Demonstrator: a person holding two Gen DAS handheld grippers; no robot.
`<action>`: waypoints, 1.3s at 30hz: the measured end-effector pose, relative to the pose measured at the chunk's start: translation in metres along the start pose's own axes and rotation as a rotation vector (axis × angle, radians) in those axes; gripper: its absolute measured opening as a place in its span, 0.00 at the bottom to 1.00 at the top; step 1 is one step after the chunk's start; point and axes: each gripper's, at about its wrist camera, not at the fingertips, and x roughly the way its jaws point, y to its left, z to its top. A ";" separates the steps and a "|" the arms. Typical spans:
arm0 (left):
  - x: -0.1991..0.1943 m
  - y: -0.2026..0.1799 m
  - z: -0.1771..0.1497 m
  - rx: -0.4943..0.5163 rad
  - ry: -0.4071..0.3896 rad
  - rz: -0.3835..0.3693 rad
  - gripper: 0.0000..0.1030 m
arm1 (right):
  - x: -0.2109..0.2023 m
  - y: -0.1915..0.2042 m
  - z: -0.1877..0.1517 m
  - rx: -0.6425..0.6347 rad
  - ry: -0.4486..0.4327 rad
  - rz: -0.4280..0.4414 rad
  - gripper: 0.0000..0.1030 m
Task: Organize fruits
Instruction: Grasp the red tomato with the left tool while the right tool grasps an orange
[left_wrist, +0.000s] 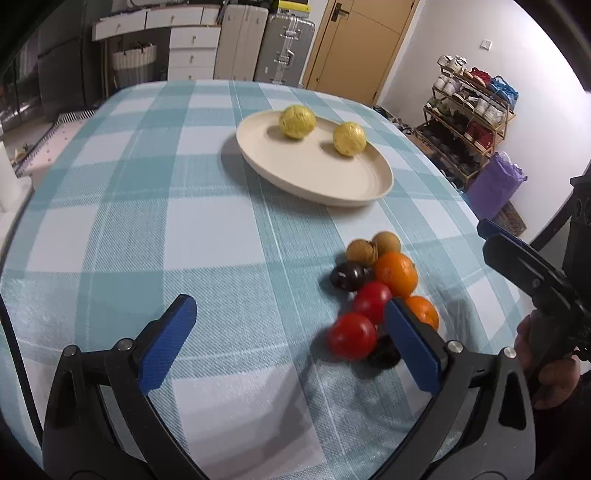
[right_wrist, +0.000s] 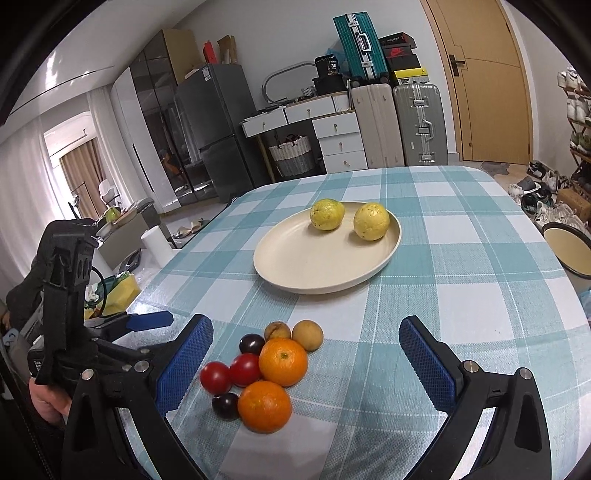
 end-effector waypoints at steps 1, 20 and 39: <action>0.001 0.000 -0.001 0.000 0.005 -0.012 0.95 | -0.001 0.000 -0.001 0.000 0.000 -0.001 1.00; 0.020 -0.010 -0.009 0.009 0.099 -0.187 0.38 | -0.004 -0.004 -0.007 0.027 0.008 -0.008 1.00; 0.008 0.003 -0.007 -0.024 0.079 -0.209 0.27 | -0.005 -0.004 -0.017 0.037 0.049 0.036 1.00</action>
